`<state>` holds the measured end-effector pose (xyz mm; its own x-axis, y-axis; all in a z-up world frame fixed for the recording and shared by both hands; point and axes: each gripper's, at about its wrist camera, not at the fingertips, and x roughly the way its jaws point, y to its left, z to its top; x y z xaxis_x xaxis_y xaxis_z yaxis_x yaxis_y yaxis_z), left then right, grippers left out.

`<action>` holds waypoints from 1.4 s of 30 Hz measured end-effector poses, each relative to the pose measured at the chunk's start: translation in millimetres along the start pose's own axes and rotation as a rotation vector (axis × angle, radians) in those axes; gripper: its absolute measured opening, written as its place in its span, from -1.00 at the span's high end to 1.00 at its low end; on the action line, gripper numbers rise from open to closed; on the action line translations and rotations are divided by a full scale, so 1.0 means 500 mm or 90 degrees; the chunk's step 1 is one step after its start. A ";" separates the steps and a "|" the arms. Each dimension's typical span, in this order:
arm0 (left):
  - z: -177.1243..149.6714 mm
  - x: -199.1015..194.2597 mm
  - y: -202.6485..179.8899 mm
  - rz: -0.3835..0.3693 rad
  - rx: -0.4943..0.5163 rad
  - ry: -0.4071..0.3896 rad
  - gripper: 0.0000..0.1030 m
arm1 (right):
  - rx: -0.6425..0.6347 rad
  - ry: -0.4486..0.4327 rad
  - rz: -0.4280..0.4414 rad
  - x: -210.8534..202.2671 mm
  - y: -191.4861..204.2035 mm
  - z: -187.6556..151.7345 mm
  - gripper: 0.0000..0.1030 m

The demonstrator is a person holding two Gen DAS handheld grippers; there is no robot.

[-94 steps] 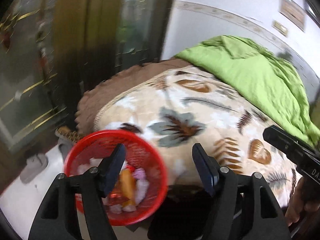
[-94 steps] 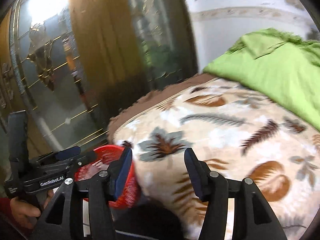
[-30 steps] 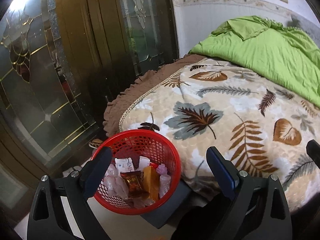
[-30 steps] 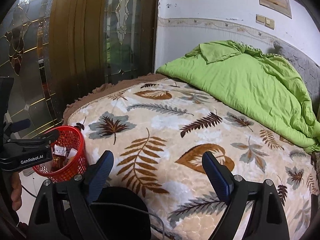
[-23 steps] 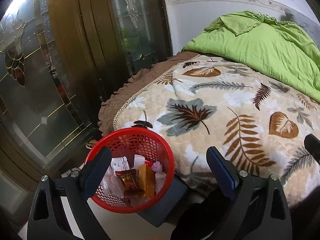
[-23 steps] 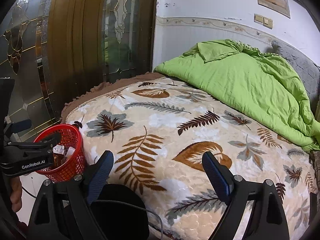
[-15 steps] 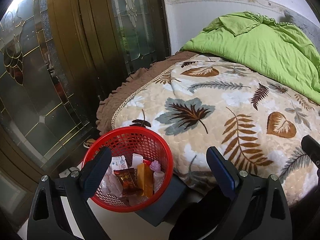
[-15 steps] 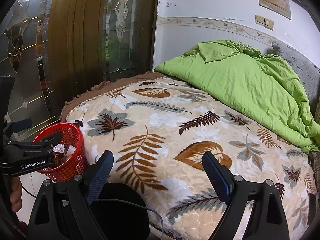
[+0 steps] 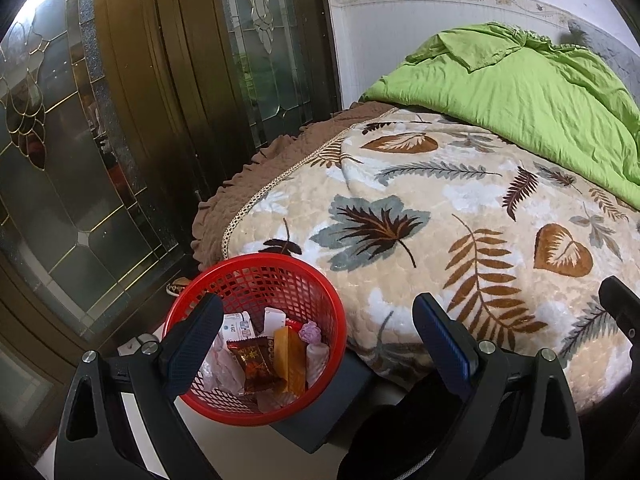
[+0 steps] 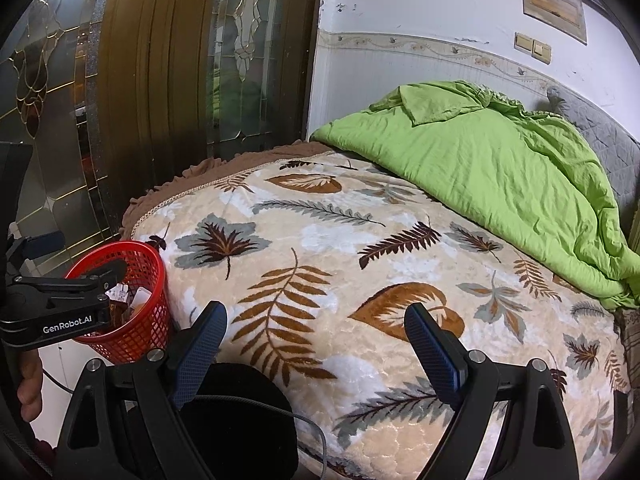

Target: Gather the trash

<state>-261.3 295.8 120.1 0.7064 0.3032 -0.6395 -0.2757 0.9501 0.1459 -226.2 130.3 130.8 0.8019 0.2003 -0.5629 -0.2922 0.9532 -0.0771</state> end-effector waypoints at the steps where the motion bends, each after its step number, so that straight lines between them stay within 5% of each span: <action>1: 0.000 0.000 0.000 -0.001 0.000 0.000 -0.84 | 0.000 0.000 -0.001 0.002 -0.001 0.000 -0.80; 31: -0.009 0.013 -0.012 0.012 0.016 0.012 -0.84 | 0.013 0.011 0.007 0.020 -0.012 -0.022 -0.81; 42: 0.029 0.030 -0.115 -0.011 0.109 0.023 -0.84 | 0.099 0.012 -0.020 0.022 -0.106 -0.032 -0.81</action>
<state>-225.3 246.7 113.3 0.6852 0.2871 -0.6694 -0.1470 0.9547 0.2589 -210.1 78.4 115.3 0.7990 0.1671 -0.5776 -0.1822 0.9827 0.0321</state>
